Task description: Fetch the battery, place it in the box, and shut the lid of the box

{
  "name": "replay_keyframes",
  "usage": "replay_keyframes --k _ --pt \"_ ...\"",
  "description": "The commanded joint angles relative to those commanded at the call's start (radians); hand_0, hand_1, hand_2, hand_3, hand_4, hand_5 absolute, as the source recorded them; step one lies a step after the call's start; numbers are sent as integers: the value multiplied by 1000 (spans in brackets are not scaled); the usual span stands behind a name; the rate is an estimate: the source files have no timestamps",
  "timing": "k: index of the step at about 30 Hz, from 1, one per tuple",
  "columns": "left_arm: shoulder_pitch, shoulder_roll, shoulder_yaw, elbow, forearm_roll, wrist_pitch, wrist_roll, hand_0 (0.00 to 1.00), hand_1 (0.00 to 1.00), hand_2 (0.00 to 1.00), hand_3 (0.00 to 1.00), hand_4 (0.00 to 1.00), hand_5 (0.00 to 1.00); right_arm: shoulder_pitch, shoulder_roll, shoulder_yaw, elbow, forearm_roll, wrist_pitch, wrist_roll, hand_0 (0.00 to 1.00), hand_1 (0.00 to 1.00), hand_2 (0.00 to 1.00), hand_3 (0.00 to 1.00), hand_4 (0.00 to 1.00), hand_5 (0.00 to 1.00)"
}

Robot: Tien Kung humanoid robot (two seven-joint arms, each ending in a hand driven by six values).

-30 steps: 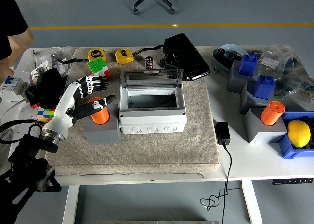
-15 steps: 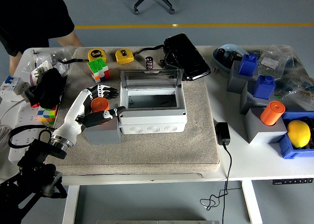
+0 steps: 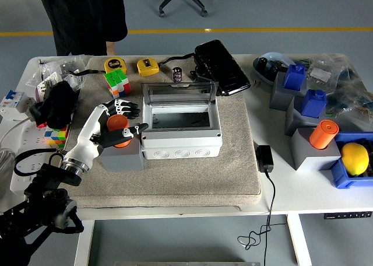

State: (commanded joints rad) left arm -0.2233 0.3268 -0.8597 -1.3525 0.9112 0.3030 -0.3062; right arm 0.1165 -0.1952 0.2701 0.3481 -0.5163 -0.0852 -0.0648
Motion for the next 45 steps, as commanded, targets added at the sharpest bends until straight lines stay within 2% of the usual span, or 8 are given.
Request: replay_keyframes --k 10,11,23,34,35,40,41,45 --pt "-6 -2 8 19 -34 4 0 605 501 521 488 998 2 0 0 0 -1 0 0 1 735 705 706 732 998 624" --pt "-6 -2 10 20 -36 4 0 574 462 464 418 996 2 0 0 0 -1 0 0 2 735 703 706 733 998 625" --pt "-13 0 23 22 -55 15 -16 484 375 396 310 958 2 0 0 0 -2 3 -1 3 735 704 706 732 998 627" --pt "-34 1 51 49 -113 -6 -2 487 366 387 307 952 2 1 -1 0 -3 3 -2 3 736 704 706 732 998 627" --pt "-36 1 53 51 -117 -7 -3 393 340 376 299 939 2 1 -1 0 -3 3 -2 3 736 704 706 732 998 626" --pt "-45 -1 61 61 -144 -10 -9 393 340 376 299 939 2 1 0 0 -3 1 -2 3 736 704 706 732 998 626" --pt "-45 -1 61 62 -147 -10 -10 159 254 328 255 873 2 1 0 0 -3 1 -2 3 735 703 706 730 998 628" --pt "-47 -1 65 63 -155 -9 -13 159 254 328 255 873 2 -1 0 -1 -3 3 -2 3 735 703 706 730 998 628"
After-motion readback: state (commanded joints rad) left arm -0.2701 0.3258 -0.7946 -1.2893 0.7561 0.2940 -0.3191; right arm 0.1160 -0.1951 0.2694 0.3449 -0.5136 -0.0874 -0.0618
